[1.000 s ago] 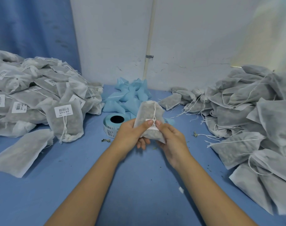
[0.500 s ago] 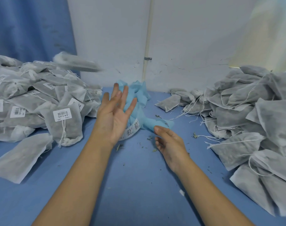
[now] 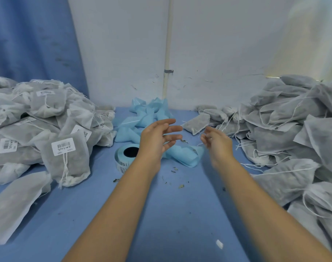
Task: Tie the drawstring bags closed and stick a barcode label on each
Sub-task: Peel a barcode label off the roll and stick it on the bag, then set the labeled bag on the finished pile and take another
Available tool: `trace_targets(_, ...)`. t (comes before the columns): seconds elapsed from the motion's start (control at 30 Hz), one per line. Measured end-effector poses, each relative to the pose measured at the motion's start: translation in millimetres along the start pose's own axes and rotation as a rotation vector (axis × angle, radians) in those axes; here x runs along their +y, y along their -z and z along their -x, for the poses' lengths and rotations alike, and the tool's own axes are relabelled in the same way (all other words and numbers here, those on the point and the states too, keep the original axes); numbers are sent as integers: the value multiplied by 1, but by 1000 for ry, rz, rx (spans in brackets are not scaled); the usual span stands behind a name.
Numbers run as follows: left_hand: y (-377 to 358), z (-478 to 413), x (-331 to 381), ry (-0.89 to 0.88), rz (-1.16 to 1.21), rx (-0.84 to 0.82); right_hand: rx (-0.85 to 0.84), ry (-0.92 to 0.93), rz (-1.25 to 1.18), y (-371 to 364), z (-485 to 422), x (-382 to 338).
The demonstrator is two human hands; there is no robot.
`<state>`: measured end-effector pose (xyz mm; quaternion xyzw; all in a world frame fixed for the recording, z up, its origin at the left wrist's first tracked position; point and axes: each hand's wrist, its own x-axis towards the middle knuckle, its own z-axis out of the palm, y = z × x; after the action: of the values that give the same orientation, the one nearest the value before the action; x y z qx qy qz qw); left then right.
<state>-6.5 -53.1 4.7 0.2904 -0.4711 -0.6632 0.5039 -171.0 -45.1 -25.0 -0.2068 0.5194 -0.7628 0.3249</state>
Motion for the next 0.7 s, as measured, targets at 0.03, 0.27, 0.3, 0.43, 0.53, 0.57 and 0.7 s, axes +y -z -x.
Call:
trace_targets(0.03,-3,-7,0,12,8,11,8,-21,21,-4,-14,0)
trace_targets(0.27,-16,-42,-15,73,31,48,-43,-221,99,-25,-86,13)
trace_targets(0.3,-17,-45,-17,77,30,52,-47,-244,91,-25,-91,16)
trace_targets(0.43,-16,-53,-22,88,49,57,-62,-290,53,-23,-107,26)
trace_targets(0.53,-16,-55,-24,97,68,66,-24,-255,107,-26,-116,35)
trace_targets(0.57,-17,-55,-25,97,64,68,-4,-250,137,-26,-118,37)
trace_targets(0.7,-18,-50,-25,94,18,48,-39,-220,226,-26,-114,36)
